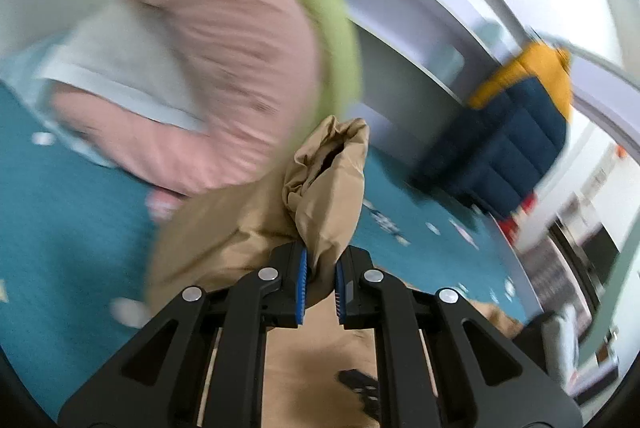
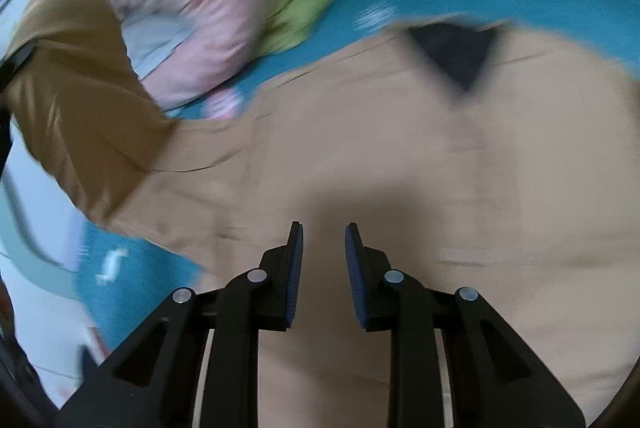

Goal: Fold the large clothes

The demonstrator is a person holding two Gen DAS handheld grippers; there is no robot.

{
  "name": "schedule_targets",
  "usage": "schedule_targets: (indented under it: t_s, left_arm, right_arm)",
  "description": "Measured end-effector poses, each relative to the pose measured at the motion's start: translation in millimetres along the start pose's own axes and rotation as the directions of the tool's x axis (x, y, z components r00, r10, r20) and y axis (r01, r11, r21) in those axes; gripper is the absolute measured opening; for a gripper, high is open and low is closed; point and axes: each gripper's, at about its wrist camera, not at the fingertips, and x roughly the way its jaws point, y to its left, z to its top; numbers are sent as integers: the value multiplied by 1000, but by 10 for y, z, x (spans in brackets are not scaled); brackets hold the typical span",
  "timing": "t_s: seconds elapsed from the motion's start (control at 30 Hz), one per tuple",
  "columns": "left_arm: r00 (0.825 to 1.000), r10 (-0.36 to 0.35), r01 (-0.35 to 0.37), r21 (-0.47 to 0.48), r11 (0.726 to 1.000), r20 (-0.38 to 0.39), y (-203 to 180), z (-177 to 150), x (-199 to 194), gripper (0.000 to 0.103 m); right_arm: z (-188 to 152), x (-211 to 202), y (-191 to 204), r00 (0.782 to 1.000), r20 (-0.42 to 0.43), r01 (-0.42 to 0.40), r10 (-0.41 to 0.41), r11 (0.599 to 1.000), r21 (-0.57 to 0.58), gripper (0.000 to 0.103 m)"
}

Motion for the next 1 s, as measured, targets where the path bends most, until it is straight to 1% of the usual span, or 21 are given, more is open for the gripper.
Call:
schedule_targets:
  t_s: [0.07, 0.17, 0.23, 0.27, 0.3, 0.33, 0.4, 0.47, 0.53, 0.57, 0.6, 0.63, 0.67, 0.7, 0.73, 0.8, 0.87, 0.9, 0.93, 0.97, 1.0]
  left_arm:
    - [997, -49, 51, 18, 999, -57, -379, -199, 343, 11]
    - [987, -79, 87, 51, 995, -137, -857, -542, 826, 11]
    - [977, -86, 101, 70, 992, -198, -1108, -786, 1154, 11]
    - [971, -81, 100, 75, 992, -224, -1199, -909, 1298, 11]
    - [963, -74, 98, 79, 992, -259, -1302, -1038, 1448, 11]
    - [950, -65, 93, 79, 993, -304, -1395, -1204, 1634, 11]
    - [932, -26, 71, 113, 991, -362, -1531, -1488, 1908, 11]
    - [912, 5, 57, 137, 989, -410, -1570, -1711, 2077, 11]
    - [887, 33, 41, 150, 988, -461, -1539, -1927, 2204, 11]
    - [878, 49, 35, 165, 986, -476, -1513, -2013, 2220, 11]
    - [870, 63, 30, 180, 983, -489, -1524, -2076, 2253, 16]
    - [858, 75, 26, 189, 982, -509, -1482, -2144, 2272, 25]
    - [850, 73, 27, 182, 983, -522, -1454, -2191, 2281, 30]
    - [847, 53, 37, 158, 987, -529, -1434, -2193, 2281, 49]
    - [850, 34, 45, 138, 989, -526, -1424, -2165, 2248, 66]
    - [863, 5, 63, 117, 991, -506, -1441, -2128, 2163, 73]
    - [875, -14, 87, 128, 988, -484, -1506, -2074, 2033, 75]
    - [882, -13, 91, 142, 986, -472, -1536, -2045, 1977, 78]
    - [891, -2, 85, 163, 983, -453, -1542, -2006, 1910, 80]
    - [901, 19, 67, 183, 981, -433, -1533, -1971, 1851, 82]
    - [906, 30, 58, 195, 979, -422, -1537, -1953, 1815, 82]
  right_arm:
    - [0, -409, -380, 993, 55, 105, -105, 994, 0, 22]
    - [18, -1025, -903, 958, 133, 255, -256, 967, 23, 22]
    - [85, -1469, -1220, 904, 178, 389, -389, 921, 37, 23]
    - [130, -1666, -1385, 879, 198, 430, -434, 900, 65, 26]
    - [147, -1787, -1523, 865, 200, 452, -460, 888, 86, 33]
    - [206, -1920, -1716, 844, 175, 493, -507, 862, 122, 36]
    - [238, -2081, -1971, 836, 161, 500, -524, 849, 168, 37]
    - [288, -2112, -2104, 825, 123, 533, -551, 832, 157, 36]
    - [383, -2065, -2117, 836, 88, 534, -542, 840, 101, 36]
    - [437, -2030, -2108, 832, 81, 543, -549, 835, 83, 37]
    - [461, -2035, -2124, 834, 82, 541, -546, 837, 77, 40]
    - [525, -2009, -2130, 844, 71, 528, -532, 846, 69, 40]
    - [558, -2028, -2178, 852, 64, 516, -520, 854, 69, 40]
    - [635, -1999, -2206, 852, 56, 517, -521, 853, 67, 41]
    - [724, -1951, -2219, 842, 38, 536, -538, 842, 56, 41]
    - [874, -1860, -2273, 831, -17, 556, -555, 831, 34, 42]
    - [1053, -1813, -2395, 801, -57, 599, -596, 799, 52, 43]
    - [1161, -1774, -2491, 790, -106, 611, -604, 788, 70, 52]
    - [1242, -1719, -2564, 759, -158, 645, -632, 762, 55, 59]
    - [1310, -1684, -2621, 699, -182, 706, -691, 708, 24, 66]
    - [1366, -1646, -2653, 647, -191, 750, -738, 662, -15, 67]
